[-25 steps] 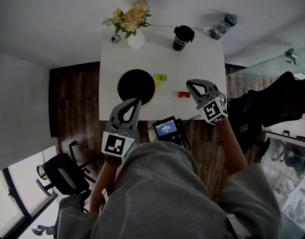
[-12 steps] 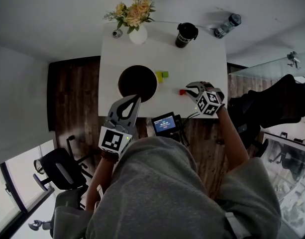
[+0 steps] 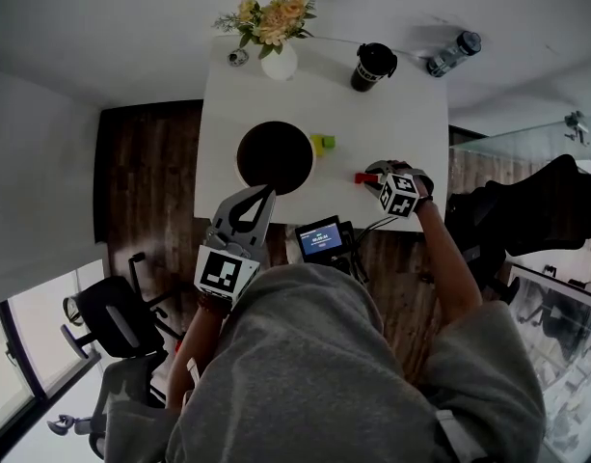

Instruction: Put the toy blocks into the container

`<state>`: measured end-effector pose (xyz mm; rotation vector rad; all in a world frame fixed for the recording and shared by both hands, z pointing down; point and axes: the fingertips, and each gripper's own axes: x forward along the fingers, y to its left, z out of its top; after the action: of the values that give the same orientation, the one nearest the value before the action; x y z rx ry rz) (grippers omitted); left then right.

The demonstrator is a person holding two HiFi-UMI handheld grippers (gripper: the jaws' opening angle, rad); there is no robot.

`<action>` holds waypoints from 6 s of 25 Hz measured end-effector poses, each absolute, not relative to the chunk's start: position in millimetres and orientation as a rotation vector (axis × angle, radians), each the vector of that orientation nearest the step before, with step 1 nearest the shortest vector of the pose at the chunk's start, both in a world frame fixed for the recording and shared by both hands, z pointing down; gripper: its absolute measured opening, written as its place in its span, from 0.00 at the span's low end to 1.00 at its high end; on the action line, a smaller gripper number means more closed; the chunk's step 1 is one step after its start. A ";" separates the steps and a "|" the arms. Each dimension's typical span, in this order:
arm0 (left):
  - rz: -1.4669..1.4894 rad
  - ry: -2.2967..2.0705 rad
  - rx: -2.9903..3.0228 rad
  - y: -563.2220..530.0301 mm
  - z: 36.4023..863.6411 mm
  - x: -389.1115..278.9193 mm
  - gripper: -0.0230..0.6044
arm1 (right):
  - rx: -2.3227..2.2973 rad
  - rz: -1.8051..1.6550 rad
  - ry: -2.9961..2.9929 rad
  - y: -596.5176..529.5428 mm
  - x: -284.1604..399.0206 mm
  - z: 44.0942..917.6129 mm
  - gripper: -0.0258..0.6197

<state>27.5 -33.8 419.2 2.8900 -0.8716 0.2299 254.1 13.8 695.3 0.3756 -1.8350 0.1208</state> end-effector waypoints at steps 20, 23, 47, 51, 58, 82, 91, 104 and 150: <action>0.246 -0.901 2.884 -37.1 419.2 21.7 0.05 | 0.355 0.203 -1.773 13.7 259.9 722.6 0.17; 0.242 -0.903 2.883 -38.1 420.0 22.2 0.05 | 0.367 0.204 -1.766 12.8 260.9 722.3 0.15; 0.236 -0.950 2.830 -49.6 425.7 13.3 0.05 | 0.563 -0.035 -1.861 -76.7 223.2 607.2 0.14; 0.237 -0.956 2.823 -48.8 428.3 11.8 0.05 | 0.616 -0.108 -1.908 -100.8 204.5 568.5 0.14; 0.207 -0.987 2.826 -53.1 424.6 7.8 0.05 | 0.673 -0.280 -1.947 -139.2 171.8 504.5 0.14; 0.243 -1.080 2.781 -57.6 431.6 -21.3 0.05 | 0.270 -0.425 -1.974 -110.5 24.6 527.3 0.14; 0.258 -1.121 2.752 -61.9 439.7 -36.9 0.05 | 0.146 -0.380 -1.911 -98.2 12.8 561.7 0.15; 0.287 -1.106 2.743 -63.9 444.9 -42.9 0.05 | 0.084 -0.249 -1.968 -82.1 0.5 572.7 0.23; 0.391 -0.981 2.808 -42.7 454.6 22.4 0.05 | 0.459 -0.051 -1.916 -98.8 189.9 636.5 0.25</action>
<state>22.4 -42.7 454.6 2.8079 -0.9810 0.3906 189.9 -98.8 636.5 0.4589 -1.9155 -0.0510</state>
